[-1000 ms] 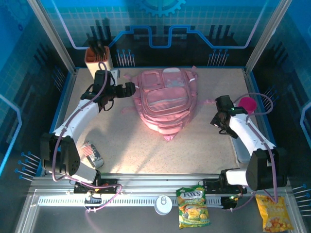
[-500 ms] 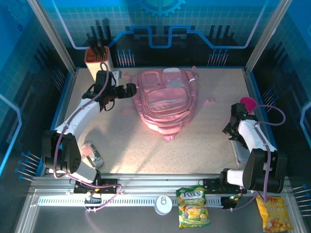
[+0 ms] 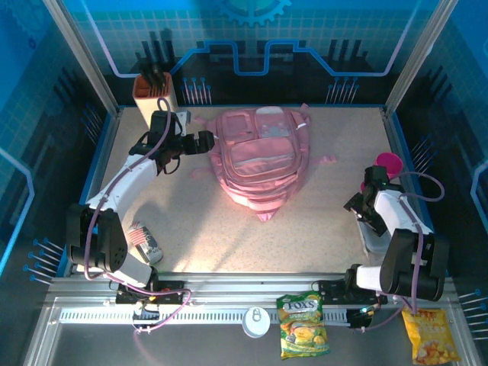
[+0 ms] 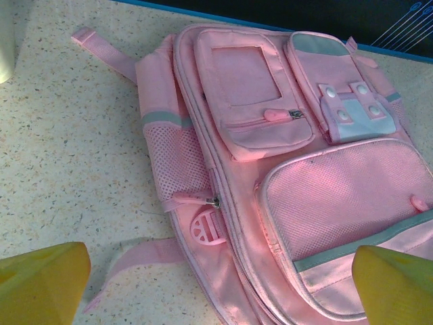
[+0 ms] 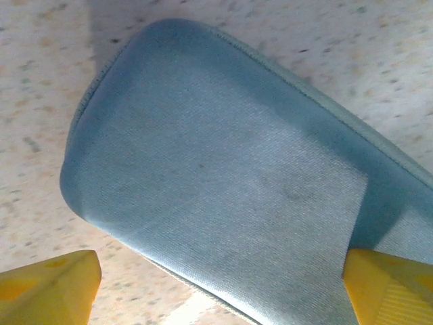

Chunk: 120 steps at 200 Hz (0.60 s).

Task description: Pack the student bag

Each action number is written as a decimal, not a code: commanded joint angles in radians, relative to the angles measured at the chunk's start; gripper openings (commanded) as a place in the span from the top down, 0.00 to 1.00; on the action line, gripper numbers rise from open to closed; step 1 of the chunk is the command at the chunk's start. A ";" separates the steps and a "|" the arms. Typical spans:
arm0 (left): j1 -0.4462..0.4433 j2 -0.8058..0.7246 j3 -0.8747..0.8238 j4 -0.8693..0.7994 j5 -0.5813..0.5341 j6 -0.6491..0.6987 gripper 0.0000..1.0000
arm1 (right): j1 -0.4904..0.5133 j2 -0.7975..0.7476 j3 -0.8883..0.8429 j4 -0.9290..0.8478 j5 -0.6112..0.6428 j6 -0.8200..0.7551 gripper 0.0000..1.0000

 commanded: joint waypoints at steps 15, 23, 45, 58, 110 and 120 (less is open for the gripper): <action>0.002 0.011 0.033 0.004 0.031 -0.003 0.01 | 0.154 0.021 0.000 0.069 -0.173 0.186 0.08; 0.002 0.010 0.034 0.004 0.033 -0.004 0.01 | 0.196 0.037 0.012 0.083 -0.175 0.222 0.08; 0.001 0.008 0.034 0.001 0.039 -0.009 0.01 | 0.294 0.082 0.045 0.128 -0.172 0.311 0.08; 0.001 0.007 0.033 0.001 0.046 -0.012 0.01 | 0.335 0.110 0.067 0.170 -0.174 0.339 0.08; -0.012 0.010 0.045 -0.022 0.067 0.003 0.01 | 0.415 0.177 0.285 0.019 -0.042 0.059 0.08; -0.013 0.012 0.046 -0.024 0.070 0.007 0.01 | 0.414 0.182 0.303 -0.016 -0.030 -0.057 0.07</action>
